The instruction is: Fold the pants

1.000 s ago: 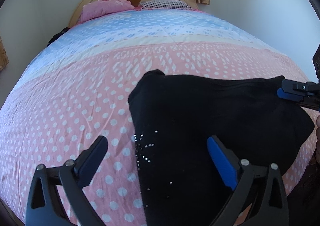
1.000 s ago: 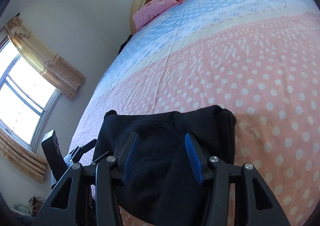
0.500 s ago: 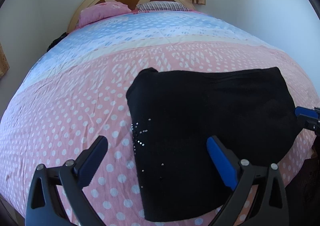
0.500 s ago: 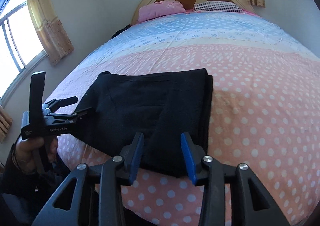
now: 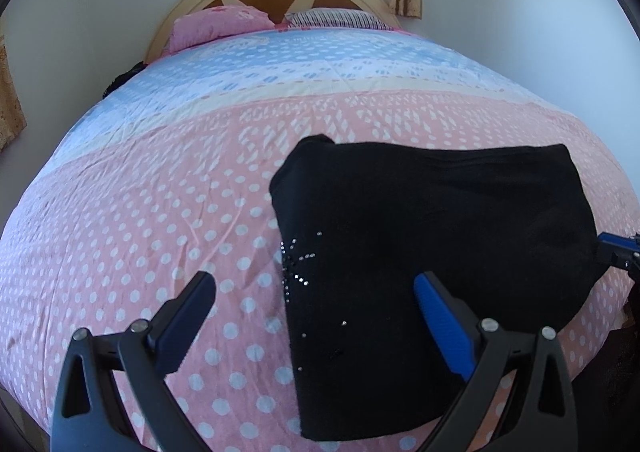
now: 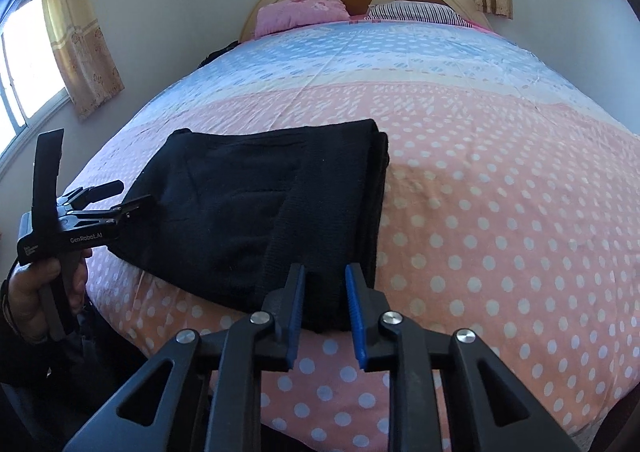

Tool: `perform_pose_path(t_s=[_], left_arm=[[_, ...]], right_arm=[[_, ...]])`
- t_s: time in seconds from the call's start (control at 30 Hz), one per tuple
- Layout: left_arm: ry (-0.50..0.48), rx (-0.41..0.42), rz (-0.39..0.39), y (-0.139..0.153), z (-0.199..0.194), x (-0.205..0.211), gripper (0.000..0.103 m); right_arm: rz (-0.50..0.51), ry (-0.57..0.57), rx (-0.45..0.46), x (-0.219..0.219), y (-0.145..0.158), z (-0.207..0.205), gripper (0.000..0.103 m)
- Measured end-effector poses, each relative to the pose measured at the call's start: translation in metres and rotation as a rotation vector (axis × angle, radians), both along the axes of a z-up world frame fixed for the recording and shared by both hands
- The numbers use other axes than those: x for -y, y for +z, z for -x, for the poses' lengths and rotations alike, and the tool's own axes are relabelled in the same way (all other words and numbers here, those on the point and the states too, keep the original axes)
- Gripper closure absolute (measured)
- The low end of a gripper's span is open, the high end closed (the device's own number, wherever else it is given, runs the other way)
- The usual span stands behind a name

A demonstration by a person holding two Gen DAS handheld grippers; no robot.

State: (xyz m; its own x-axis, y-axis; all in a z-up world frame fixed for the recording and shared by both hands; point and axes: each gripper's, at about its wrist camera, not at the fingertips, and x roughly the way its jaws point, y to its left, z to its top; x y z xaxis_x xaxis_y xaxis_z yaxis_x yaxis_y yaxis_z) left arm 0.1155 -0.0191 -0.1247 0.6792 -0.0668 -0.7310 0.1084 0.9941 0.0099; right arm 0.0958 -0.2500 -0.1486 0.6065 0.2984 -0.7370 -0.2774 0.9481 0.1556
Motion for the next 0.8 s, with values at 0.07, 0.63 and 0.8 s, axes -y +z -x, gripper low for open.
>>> perform_pose_path(t_s=[0.07,0.63,0.8], left_arm=[[0.004,-0.007,0.021,-0.002,-0.002,-0.001,0.0],[0.024,-0.104,-0.05,-0.011,-0.098,-0.028,0.0],[0.025,-0.069,0.013,0.0,-0.089,-0.038,0.0]], right_arm=[[0.003,0.002,-0.008,0.003,-0.004,0.002,0.085],[-0.057,0.007,-0.013,0.012,-0.012,-0.004,0.083],[-0.118,0.008,-0.008,0.021,-0.005,-0.005,0.08]])
